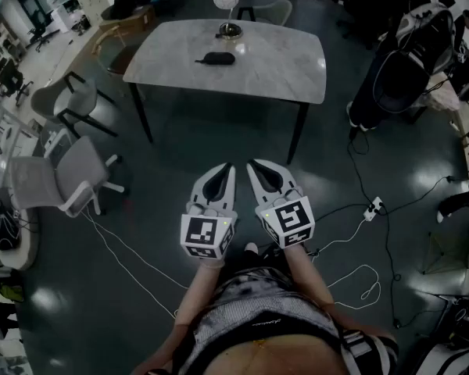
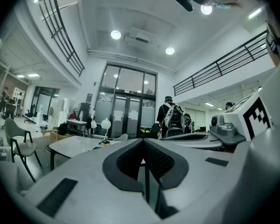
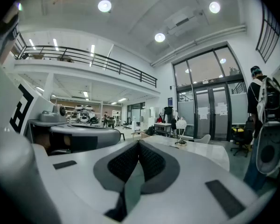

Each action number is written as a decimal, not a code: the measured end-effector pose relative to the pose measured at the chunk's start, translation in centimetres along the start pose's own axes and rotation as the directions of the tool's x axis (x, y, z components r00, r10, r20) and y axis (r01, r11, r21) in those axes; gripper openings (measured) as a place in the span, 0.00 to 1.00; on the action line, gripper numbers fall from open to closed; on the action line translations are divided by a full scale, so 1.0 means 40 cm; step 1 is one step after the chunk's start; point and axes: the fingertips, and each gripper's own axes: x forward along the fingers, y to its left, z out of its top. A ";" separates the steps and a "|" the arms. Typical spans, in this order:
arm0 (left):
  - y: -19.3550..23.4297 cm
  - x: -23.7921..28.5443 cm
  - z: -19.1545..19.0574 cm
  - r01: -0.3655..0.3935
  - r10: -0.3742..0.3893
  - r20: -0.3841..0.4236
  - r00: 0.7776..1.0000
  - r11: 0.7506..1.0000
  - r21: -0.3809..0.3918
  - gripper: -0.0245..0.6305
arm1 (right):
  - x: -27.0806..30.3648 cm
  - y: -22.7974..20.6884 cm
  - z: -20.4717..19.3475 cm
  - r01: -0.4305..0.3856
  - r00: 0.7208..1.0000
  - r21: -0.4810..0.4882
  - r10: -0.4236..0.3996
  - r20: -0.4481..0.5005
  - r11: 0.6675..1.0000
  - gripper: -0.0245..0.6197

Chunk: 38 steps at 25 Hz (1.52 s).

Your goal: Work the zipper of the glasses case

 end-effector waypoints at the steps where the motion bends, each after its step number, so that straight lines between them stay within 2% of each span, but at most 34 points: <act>1: 0.000 0.001 -0.003 -0.002 0.002 -0.001 1.000 1.000 0.003 0.05 | 0.001 -0.002 -0.003 0.000 1.000 0.001 0.000 0.000 1.000 0.13; 6: 0.018 0.030 -0.010 -0.006 0.006 -0.008 1.000 0.999 0.037 0.05 | 0.025 -0.028 -0.013 0.015 1.000 0.020 -0.016 0.006 1.000 0.13; 9: 0.051 0.060 -0.011 0.002 -0.001 -0.009 1.000 1.000 0.025 0.05 | 0.064 -0.045 -0.015 0.021 1.000 0.023 -0.021 -0.007 1.000 0.13; 12: 0.099 0.100 -0.016 0.006 -0.006 -0.009 1.000 1.000 -0.002 0.05 | 0.122 -0.065 -0.015 0.019 1.000 0.027 -0.019 -0.014 0.999 0.13; 21: 0.279 0.269 0.012 0.063 -0.063 0.010 0.998 0.997 0.034 0.05 | 0.353 -0.136 0.026 0.027 1.000 0.045 -0.028 0.009 0.999 0.13; 24: 0.329 0.311 0.009 0.086 -0.086 0.004 0.996 0.996 0.014 0.05 | 0.416 -0.152 0.033 0.036 0.999 0.065 -0.037 0.015 0.997 0.14; 32: 0.444 0.365 0.008 0.110 -0.110 -0.015 0.994 0.994 0.004 0.05 | 0.545 -0.131 0.050 0.001 1.000 0.046 -0.002 0.028 0.999 0.13; 38: 0.517 0.374 0.012 0.097 -0.097 -0.028 0.995 0.995 0.013 0.05 | 0.602 -0.109 0.065 -0.010 0.999 0.034 0.009 0.031 0.999 0.13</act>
